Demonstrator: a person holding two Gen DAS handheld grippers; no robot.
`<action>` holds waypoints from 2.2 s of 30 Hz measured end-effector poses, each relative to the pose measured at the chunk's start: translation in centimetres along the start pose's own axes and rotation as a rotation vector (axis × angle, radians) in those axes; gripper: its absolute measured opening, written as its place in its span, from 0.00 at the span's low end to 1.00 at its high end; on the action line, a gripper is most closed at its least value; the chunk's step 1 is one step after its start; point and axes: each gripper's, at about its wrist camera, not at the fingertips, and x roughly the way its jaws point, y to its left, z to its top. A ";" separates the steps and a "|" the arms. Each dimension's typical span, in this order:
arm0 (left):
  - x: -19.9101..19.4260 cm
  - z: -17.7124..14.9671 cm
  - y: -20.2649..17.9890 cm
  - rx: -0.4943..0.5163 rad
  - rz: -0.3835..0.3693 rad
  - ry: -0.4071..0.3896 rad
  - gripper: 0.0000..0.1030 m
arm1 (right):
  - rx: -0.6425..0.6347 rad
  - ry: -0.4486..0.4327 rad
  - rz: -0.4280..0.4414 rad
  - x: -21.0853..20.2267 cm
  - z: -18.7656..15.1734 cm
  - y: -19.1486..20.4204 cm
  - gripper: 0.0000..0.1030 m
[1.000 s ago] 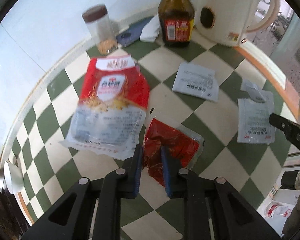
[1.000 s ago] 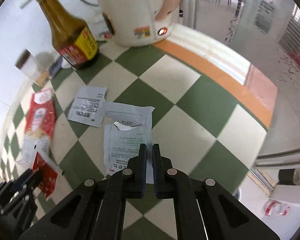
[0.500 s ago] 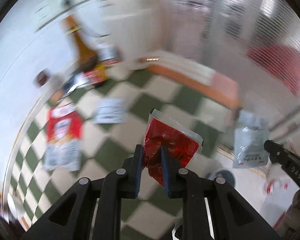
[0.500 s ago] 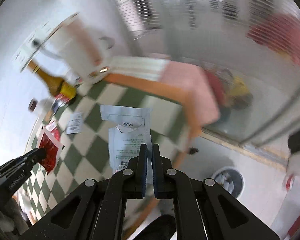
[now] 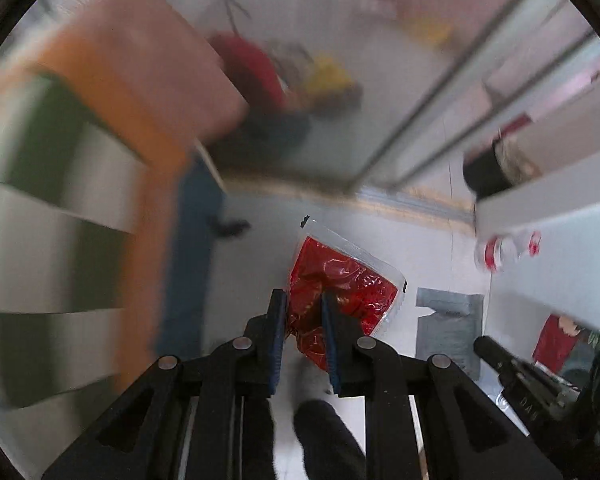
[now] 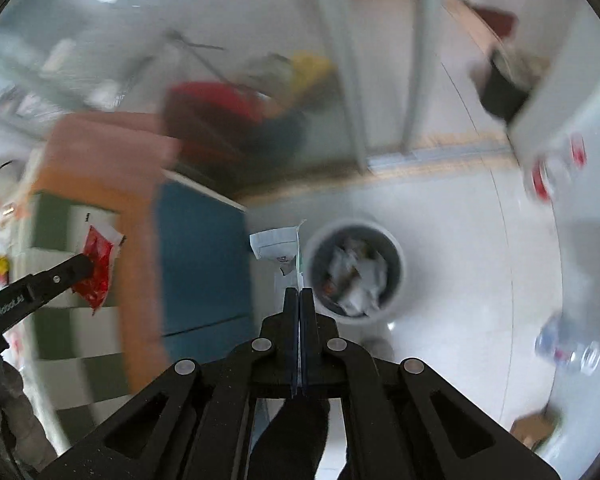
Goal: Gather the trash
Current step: 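Carry the red wrapper and white sachet over the white bin, then open both tools over the bin, dropping the wrapper and sachet, then move both tools back toward the checkered counter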
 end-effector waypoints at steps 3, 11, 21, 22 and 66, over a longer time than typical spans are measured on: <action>9.7 0.1 -1.9 0.002 -0.010 0.093 0.14 | 0.074 0.055 -0.006 7.9 0.0 -5.6 0.00; 32.5 -1.2 -5.0 0.045 -0.005 0.295 0.14 | 0.130 0.153 -0.016 28.2 0.7 -14.0 0.00; 38.6 -2.8 -5.3 0.107 0.044 0.350 0.17 | 0.103 0.207 -0.038 37.4 0.4 -15.7 0.01; 38.5 -2.9 -5.1 0.113 0.053 0.341 0.18 | 0.101 0.216 -0.049 37.7 0.3 -15.7 0.01; -17.7 -10.3 -8.6 0.153 0.121 -0.181 0.97 | -0.113 -0.225 -0.150 -22.4 -6.1 -4.3 1.00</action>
